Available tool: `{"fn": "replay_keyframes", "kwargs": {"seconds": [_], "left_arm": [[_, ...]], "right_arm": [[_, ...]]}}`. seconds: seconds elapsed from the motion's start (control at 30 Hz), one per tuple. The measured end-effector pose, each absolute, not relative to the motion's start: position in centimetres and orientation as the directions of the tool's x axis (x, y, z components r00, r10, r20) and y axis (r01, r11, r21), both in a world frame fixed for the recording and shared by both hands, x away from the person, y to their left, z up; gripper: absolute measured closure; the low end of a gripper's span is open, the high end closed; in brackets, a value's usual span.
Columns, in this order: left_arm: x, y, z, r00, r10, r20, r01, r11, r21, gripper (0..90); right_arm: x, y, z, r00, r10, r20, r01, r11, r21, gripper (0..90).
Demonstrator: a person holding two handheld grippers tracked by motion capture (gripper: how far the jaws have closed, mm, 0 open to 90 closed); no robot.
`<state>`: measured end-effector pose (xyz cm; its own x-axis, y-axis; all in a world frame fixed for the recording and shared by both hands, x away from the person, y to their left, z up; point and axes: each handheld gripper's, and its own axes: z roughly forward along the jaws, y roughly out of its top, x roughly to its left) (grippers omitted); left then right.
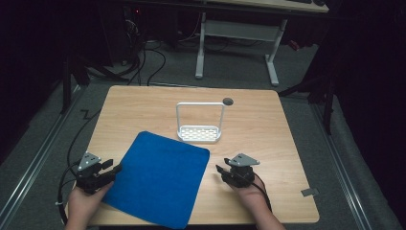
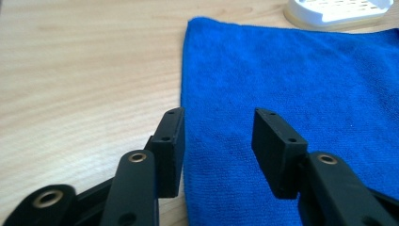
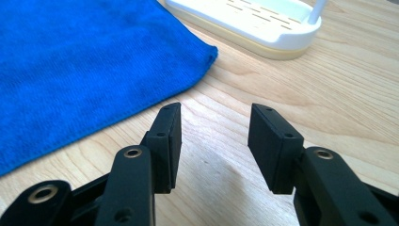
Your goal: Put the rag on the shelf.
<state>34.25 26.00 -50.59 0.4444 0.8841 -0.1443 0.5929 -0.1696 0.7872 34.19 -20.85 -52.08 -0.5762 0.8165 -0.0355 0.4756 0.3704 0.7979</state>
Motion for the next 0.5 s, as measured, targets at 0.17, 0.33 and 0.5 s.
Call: {"fn": "replay_keyframes", "kwargs": {"seconds": [0.17, 0.33, 0.5], "left_arm": [[34.7, 25.2, -51.0, 0.468, 0.877, -0.109, 0.592, -0.22, 0.775, 56.4], [34.7, 25.1, -51.1, 0.482, 0.867, -0.126, 0.591, -0.216, 0.777, 57.3], [34.6, 24.9, -51.4, 0.501, 0.857, -0.123, 0.6, -0.241, 0.763, 63.5]], "right_arm": [[33.8, -20.1, -52.2, -0.601, 0.797, -0.06, 0.462, 0.408, 0.788, 55.0], [33.9, -20.0, -52.2, -0.61, 0.791, -0.047, 0.458, 0.401, 0.793, 55.2], [33.9, -19.0, -52.1, -0.637, 0.771, -0.03, 0.449, 0.402, 0.798, 57.1]]}}
